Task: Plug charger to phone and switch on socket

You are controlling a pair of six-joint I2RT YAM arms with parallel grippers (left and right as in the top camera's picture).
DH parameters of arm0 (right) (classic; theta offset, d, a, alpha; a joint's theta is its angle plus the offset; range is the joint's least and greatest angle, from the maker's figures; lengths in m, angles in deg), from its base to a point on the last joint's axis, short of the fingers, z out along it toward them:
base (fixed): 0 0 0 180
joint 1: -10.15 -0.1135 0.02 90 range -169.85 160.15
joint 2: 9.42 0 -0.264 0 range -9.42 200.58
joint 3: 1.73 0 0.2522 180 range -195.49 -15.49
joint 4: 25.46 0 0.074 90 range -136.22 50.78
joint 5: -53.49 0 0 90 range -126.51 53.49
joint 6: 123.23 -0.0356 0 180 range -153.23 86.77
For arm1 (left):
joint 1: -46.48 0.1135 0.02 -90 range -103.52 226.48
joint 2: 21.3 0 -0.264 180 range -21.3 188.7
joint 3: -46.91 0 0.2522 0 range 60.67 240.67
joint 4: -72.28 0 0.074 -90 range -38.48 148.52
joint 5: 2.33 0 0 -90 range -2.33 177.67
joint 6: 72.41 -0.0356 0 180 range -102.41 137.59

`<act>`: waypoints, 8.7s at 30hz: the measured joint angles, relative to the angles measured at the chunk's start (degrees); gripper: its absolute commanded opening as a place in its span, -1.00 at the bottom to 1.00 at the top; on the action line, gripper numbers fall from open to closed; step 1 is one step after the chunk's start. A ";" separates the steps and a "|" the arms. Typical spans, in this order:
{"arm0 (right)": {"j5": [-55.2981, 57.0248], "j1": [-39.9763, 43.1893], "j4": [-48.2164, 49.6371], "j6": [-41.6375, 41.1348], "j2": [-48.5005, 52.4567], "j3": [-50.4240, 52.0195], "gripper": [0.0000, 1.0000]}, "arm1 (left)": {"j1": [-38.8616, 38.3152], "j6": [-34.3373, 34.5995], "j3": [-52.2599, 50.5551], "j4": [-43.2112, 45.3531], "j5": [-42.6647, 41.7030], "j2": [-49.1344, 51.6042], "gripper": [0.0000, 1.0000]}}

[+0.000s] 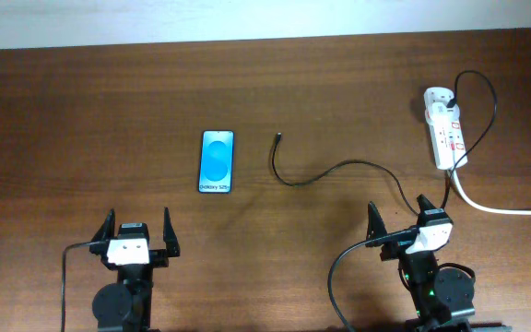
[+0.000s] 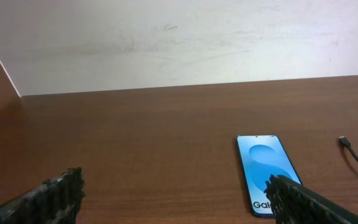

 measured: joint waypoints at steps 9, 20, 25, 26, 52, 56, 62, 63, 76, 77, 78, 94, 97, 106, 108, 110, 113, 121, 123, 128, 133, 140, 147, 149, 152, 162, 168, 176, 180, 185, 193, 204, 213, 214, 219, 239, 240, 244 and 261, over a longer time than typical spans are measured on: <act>0.00 0.00 0.00 -0.02 0.02 0.00 0.97 | 0.00 0.00 0.00 0.00 0.00 0.00 0.98; 0.00 0.00 0.00 -0.02 0.02 0.00 0.97 | 0.00 0.00 0.00 0.00 0.00 0.00 0.98; 0.00 0.00 0.00 -0.04 0.02 0.00 0.97 | 0.00 0.00 0.00 0.00 0.00 0.00 0.98; 0.00 0.00 0.00 -0.02 0.02 0.00 0.96 | 0.00 0.00 0.00 0.00 0.00 0.00 0.99; 0.00 0.00 0.00 0.00 0.02 0.00 0.97 | 0.00 0.00 0.00 0.04 -1.73 0.00 0.98; 0.00 0.00 0.00 -0.02 0.02 0.00 0.97 | 0.00 1.14 0.00 0.48 -5.38 0.00 0.98; 0.00 0.00 0.00 -0.02 0.02 0.00 0.97 | 0.00 3.69 0.07 1.25 -14.14 0.17 0.98; 0.00 0.00 0.00 -0.02 0.02 0.00 0.97 | 0.00 3.76 0.17 1.20 -14.80 0.24 0.98; 0.00 0.00 -0.02 -0.04 0.24 0.00 0.97 | -2.54 4.37 27.41 -2.29 -18.95 27.04 0.98; 0.00 0.00 -0.02 -0.02 0.24 0.00 0.97 | -3.98 4.35 31.21 -4.92 -19.10 31.41 0.98; 0.00 0.00 -0.02 -0.02 0.22 0.00 0.97 | -5.35 4.33 34.07 -7.13 -19.15 35.01 0.98; 0.00 0.00 0.00 0.00 0.28 0.00 0.97 | -26.93 4.35 80.39 -36.70 -3.58 92.04 0.98; 0.00 0.00 0.00 -0.02 0.28 0.00 0.97 | -26.93 4.35 82.34 -38.21 -3.15 97.61 0.98; 0.00 0.00 0.00 -0.02 0.28 0.00 0.97 | -26.38 6.73 82.47 -36.87 -4.46 105.37 0.99; 0.00 0.00 0.00 -0.02 0.28 0.00 0.97 | -23.91 12.20 82.49 -36.44 -4.74 107.06 0.99; 0.00 0.00 0.00 -0.02 0.28 0.00 0.97 | -20.33 17.03 82.49 -36.41 -4.70 108.56 0.99; 0.00 0.00 0.00 -0.02 0.28 0.00 0.97 | -17.14 20.22 82.53 -35.60 -4.68 109.68 0.99; 0.00 0.00 0.00 -0.04 0.28 0.00 0.97 | -17.09 21.33 86.95 -41.62 -2.71 113.28 0.99; 0.00 0.00 -0.02 -0.02 0.28 0.00 0.97 | -17.09 21.05 87.21 -41.35 -2.27 113.50 0.99; 0.00 0.00 0.00 0.00 0.28 0.00 0.97 | -17.09 18.60 87.32 -40.61 -2.05 117.22 0.99; 0.02 0.00 0.00 -0.02 0.28 0.00 0.97 | -17.09 18.23 87.32 -39.89 -2.08 117.28 0.99; 0.00 0.00 0.00 0.00 0.28 0.00 0.97 | -17.09 18.23 87.34 -39.87 -2.08 121.70 0.99; 0.00 0.00 0.00 -0.07 0.28 0.00 0.97 | -17.09 18.23 87.36 -39.89 -2.08 121.70 0.99; 0.00 0.00 0.00 -0.02 0.28 0.00 0.97 | -17.09 18.23 87.36 -39.89 -2.08 121.70 0.99; 0.00 0.00 -0.02 -0.02 0.28 0.00 0.97 | -17.09 18.23 87.36 -40.06 -2.08 121.70 0.99; 0.00 0.00 0.00 -0.02 0.28 0.00 0.97 | -17.20 18.03 88.06 -40.30 -1.07 122.60 0.96; 0.00 0.00 0.00 -0.02 0.28 0.00 0.97 | -17.20 18.03 88.08 -40.33 -0.81 122.64 0.95; 0.00 0.00 0.00 -0.02 0.28 0.00 0.97 | -17.20 17.27 88.11 -40.52 -0.55 122.66 0.25; 0.00 0.00 0.00 -0.02 0.28 0.00 0.97 | -17.20 17.22 88.11 -40.52 -0.57 122.66 0.29; 0.00 0.00 0.00 -0.02 0.28 0.00 0.97 | -17.20 17.22 88.13 -40.54 -0.57 122.66 0.27; 0.00 0.00 0.00 0.00 0.28 0.00 0.97 | -17.20 17.20 92.78 -47.54 -0.83 124.54 0.20; 0.00 0.00 0.00 -0.04 0.28 0.00 0.97 | -17.20 17.20 97.70 -53.31 -1.05 125.02 0.19; 0.00 0.00 0.00 0.00 0.28 0.00 0.97 | -17.20 17.20 107.43 -61.24 -1.07 125.22 0.13; 0.00 0.00 -0.02 -0.02 0.28 0.00 0.97 | -17.20 17.20 108.41 -62.03 -1.07 125.22 0.11; 0.00 0.00 0.00 0.00 0.28 0.00 0.97 | -17.20 17.20 112.59 -65.42 -1.05 125.26 0.00; 0.00 0.00 0.00 -0.04 0.28 0.00 0.97 | -17.20 21.75 118.38 -68.41 -7.65 125.28 -1.00; 0.00 0.00 0.00 -0.02 0.28 0.00 0.97 | -17.20 21.75 118.44 -68.43 -8.07 125.26 -1.00; 0.00 0.00 -0.02 -0.02 0.28 0.00 0.97 | -17.20 21.77 118.44 -70.31 -8.61 124.39 -1.00; 0.00 0.00 0.00 0.00 0.28 0.00 0.97 | -17.20 21.75 118.51 -78.36 -5.81 112.45 -1.00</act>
